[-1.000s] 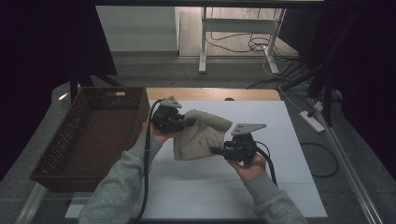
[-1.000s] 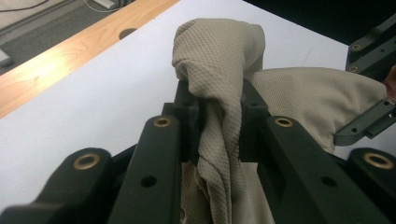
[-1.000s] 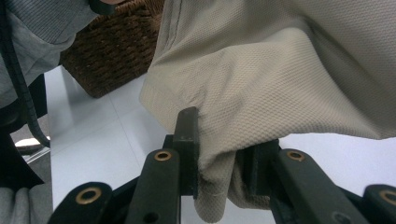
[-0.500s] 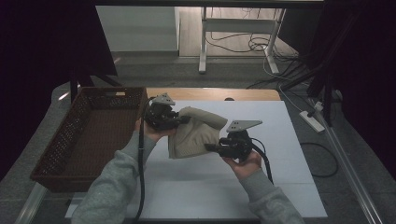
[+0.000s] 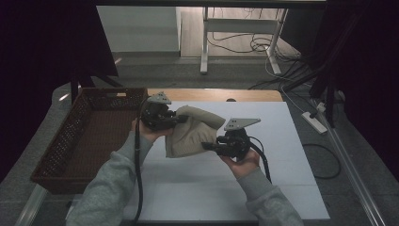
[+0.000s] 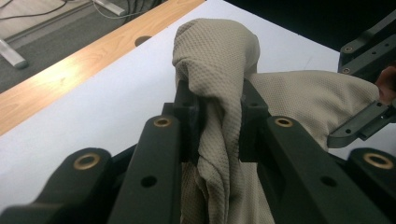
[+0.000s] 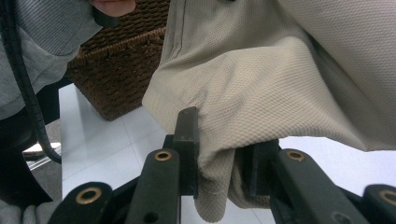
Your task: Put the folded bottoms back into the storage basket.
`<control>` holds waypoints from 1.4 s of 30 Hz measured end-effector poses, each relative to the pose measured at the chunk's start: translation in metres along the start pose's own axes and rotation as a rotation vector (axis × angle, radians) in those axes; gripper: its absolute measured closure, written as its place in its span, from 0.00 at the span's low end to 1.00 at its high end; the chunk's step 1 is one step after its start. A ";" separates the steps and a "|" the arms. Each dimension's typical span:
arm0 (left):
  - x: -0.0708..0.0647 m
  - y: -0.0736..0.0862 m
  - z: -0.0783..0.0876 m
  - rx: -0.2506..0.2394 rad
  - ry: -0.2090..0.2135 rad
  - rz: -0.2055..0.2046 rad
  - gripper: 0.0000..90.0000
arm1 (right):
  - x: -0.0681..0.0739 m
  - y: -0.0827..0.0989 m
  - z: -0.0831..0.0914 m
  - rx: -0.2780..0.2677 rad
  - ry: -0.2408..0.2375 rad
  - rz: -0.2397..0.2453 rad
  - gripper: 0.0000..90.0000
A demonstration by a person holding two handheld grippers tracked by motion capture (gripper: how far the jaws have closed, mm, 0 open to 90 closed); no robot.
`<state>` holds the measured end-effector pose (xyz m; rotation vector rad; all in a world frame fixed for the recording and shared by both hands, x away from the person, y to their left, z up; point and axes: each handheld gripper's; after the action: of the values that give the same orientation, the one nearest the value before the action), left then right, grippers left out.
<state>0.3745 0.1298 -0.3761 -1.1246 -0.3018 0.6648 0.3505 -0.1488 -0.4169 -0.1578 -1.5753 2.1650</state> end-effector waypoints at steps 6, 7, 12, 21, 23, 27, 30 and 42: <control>0.004 -0.001 0.008 -0.006 -0.008 0.001 0.83 | 0.003 -0.007 -0.005 -0.007 -0.008 0.009 0.78; 0.004 -0.002 0.009 -0.007 -0.010 0.001 0.83 | 0.003 -0.008 -0.006 -0.007 -0.009 0.012 0.78; 0.009 -0.002 0.017 -0.011 -0.024 0.002 0.83 | 0.003 -0.012 -0.013 -0.012 -0.016 0.016 0.78; 0.019 -0.001 0.034 -0.030 -0.044 0.015 0.83 | 0.008 -0.025 -0.027 -0.011 -0.029 0.037 0.79; 0.020 -0.001 0.038 -0.034 -0.049 0.017 0.83 | 0.009 -0.027 -0.030 -0.013 -0.034 0.039 0.79; 0.024 -0.001 0.045 -0.036 -0.061 0.019 0.83 | 0.010 -0.032 -0.037 -0.019 -0.044 0.045 0.79; 0.028 -0.001 0.051 -0.039 -0.071 0.022 0.83 | 0.011 -0.035 -0.043 -0.020 -0.048 0.048 0.79; 0.042 0.001 0.076 -0.051 -0.111 0.029 0.83 | 0.019 -0.051 -0.064 -0.033 -0.067 0.064 0.79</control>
<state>0.3650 0.2118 -0.3494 -1.1446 -0.3991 0.7503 0.3707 -0.0728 -0.3884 -0.1492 -1.6647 2.2150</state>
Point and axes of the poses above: each handheld gripper's, and its own axes: z roughly backward along the jaws, y roughly out of its underside, x roughly to its left, and after that the axes turned 10 degrees about -x, right-handed
